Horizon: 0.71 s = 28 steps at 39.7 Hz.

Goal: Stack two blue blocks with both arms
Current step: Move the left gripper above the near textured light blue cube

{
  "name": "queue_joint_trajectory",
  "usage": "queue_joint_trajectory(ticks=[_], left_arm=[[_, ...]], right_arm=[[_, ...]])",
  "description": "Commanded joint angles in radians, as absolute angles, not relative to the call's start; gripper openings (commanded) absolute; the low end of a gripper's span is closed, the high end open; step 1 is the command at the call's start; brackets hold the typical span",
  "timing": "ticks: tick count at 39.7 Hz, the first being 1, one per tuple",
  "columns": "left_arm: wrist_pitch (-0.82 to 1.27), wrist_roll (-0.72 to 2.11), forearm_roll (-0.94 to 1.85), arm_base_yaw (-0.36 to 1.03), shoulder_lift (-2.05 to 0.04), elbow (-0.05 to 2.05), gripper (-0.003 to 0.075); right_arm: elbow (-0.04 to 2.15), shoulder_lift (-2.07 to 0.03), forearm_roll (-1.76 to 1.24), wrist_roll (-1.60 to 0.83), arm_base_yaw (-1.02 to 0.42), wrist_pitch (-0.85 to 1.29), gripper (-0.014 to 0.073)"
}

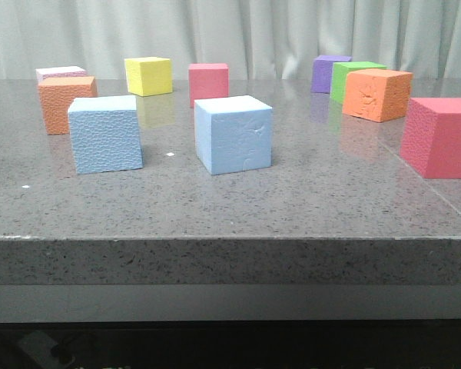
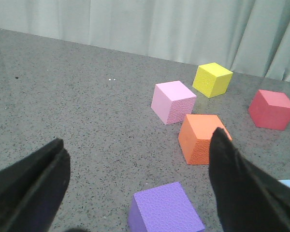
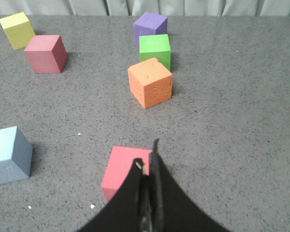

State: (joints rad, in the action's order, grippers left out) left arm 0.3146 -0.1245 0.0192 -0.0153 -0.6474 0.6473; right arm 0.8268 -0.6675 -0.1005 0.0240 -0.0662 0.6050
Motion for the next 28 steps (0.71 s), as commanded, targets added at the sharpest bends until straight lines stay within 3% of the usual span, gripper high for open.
queue_joint_trajectory(ticks=[1,12,28], left_arm=[[0.235,-0.128,0.021,-0.018,-0.645,0.684,0.0564],[0.235,-0.128,0.021,-0.018,-0.645,0.684,0.0564],[0.194,-0.128,0.033,-0.013,-0.668,0.684,0.0564]], right_arm=[[0.727,-0.552,-0.086,0.018,-0.061,0.439,-0.0069],[0.446,-0.268,-0.086,0.018,-0.061,0.385,-0.0069],[0.417,-0.241,-0.086,0.018,-0.061,0.353,-0.0069]])
